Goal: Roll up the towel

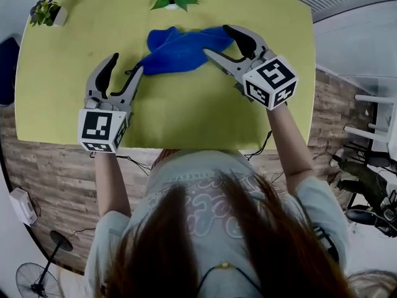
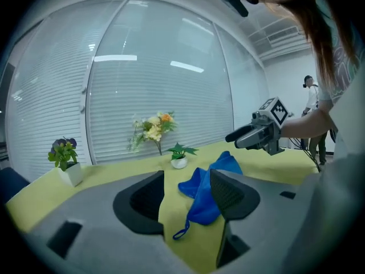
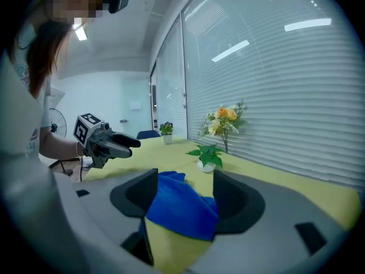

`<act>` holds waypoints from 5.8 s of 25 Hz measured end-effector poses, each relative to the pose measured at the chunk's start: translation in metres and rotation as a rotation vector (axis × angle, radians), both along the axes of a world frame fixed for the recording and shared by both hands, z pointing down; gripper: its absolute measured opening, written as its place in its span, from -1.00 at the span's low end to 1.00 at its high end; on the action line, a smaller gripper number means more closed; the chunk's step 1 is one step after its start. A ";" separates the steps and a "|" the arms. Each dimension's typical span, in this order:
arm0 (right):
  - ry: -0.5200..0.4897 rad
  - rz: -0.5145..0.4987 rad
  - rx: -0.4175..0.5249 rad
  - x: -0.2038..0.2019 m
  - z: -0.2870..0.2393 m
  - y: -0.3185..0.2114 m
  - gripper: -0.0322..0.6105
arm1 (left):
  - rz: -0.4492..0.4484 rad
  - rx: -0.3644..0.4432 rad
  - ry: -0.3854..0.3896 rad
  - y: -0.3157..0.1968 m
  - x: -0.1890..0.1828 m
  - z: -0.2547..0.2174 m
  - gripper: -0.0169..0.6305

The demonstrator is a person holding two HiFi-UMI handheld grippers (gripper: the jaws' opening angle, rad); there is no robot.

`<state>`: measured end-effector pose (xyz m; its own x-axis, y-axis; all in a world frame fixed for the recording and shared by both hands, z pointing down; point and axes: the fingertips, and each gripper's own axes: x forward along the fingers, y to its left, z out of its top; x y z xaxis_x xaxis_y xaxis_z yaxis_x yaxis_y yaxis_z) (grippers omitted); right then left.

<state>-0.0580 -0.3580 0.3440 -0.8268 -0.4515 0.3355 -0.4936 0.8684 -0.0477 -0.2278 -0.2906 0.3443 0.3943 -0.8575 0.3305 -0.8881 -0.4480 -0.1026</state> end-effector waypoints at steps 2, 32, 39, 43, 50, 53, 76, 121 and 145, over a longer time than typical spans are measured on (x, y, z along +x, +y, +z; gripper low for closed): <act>0.037 -0.017 -0.011 -0.004 0.011 -0.007 0.05 | 0.020 -0.031 -0.012 -0.004 0.003 0.011 -0.20; 0.246 -0.119 -0.055 -0.005 0.052 0.000 -0.84 | 0.267 -0.218 -0.183 0.003 0.032 0.071 -0.89; 0.244 -0.095 -0.025 0.015 0.044 0.046 -0.84 | 0.347 -0.177 -0.197 0.041 0.046 0.060 -0.89; 0.253 -0.090 -0.010 0.027 0.048 0.082 -0.83 | 0.416 -0.172 -0.214 0.067 0.055 0.061 -0.89; 0.282 -0.083 -0.016 0.046 0.066 0.138 -0.83 | 0.566 -0.184 -0.297 0.117 0.072 0.067 -0.89; 0.348 -0.123 -0.020 0.051 0.079 0.162 -0.82 | 0.624 -0.191 -0.314 0.135 0.077 0.070 -0.89; 0.418 -0.217 -0.153 0.010 0.104 0.137 -0.31 | 0.743 -0.240 -0.343 0.204 0.081 0.081 -0.89; 0.140 0.220 0.384 0.070 -0.150 -0.059 -0.83 | 0.380 0.084 -0.383 -0.088 0.026 -0.158 -0.88; 0.168 0.209 0.050 0.103 0.046 0.158 -0.76 | 0.601 -0.221 -0.310 0.156 0.044 0.050 -0.88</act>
